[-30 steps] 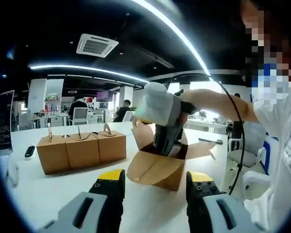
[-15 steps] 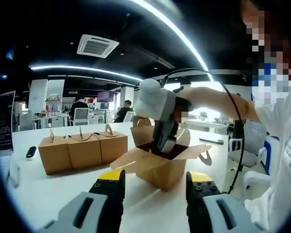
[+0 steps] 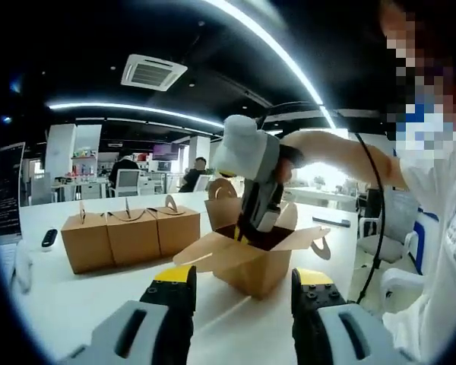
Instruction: Pick up one paper box from the group, open the paper box, and remove the item inside
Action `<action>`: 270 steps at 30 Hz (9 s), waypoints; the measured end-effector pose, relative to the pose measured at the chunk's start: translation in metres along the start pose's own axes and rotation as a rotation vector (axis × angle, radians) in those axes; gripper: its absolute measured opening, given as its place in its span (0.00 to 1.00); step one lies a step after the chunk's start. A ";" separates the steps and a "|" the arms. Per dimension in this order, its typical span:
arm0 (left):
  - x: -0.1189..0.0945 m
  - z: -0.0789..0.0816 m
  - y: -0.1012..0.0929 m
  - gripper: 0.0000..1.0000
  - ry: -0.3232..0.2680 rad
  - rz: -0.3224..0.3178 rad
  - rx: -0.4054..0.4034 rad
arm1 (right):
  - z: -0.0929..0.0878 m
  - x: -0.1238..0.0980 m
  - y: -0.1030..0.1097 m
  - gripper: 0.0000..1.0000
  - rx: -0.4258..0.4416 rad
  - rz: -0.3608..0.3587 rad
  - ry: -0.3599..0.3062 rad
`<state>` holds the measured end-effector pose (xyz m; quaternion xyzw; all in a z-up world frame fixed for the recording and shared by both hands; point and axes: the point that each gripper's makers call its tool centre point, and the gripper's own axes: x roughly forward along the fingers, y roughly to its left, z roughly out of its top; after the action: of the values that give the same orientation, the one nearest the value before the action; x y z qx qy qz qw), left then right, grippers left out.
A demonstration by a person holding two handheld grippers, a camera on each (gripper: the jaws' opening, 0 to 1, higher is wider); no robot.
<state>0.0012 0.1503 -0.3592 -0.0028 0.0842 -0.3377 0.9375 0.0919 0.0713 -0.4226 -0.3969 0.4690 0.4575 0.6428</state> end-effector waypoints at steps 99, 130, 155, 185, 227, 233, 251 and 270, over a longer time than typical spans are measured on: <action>-0.023 0.032 -0.034 0.52 -0.046 -0.013 0.026 | -0.112 -0.098 0.083 0.08 -0.220 -0.130 -0.058; -0.025 0.026 -0.033 0.51 -0.020 -0.016 0.034 | -0.083 -0.032 0.122 0.08 -0.406 -0.023 -0.004; -0.023 0.019 -0.031 0.51 -0.005 -0.013 0.026 | -0.066 0.003 0.116 0.08 -0.525 -0.022 0.046; -0.025 0.019 -0.026 0.50 -0.007 0.006 0.020 | -0.053 -0.034 0.118 0.21 -0.559 -0.053 -0.093; -0.026 0.018 -0.026 0.50 -0.005 0.020 0.018 | -0.143 -0.150 0.058 0.34 0.037 -0.187 -0.990; -0.025 0.016 -0.026 0.50 -0.006 0.020 0.016 | -0.152 -0.153 0.059 0.36 0.105 -0.173 -1.100; -0.013 -0.001 -0.014 0.49 -0.002 0.019 -0.015 | -0.164 -0.123 0.055 0.36 0.182 -0.166 -1.126; 0.007 -0.015 0.000 0.47 0.031 0.017 0.034 | -0.120 -0.093 0.045 0.36 0.124 -0.141 -1.048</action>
<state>0.0044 0.1468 -0.3747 0.0190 0.0928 -0.3314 0.9387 0.0067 -0.0496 -0.3656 -0.1068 0.0833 0.5216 0.8424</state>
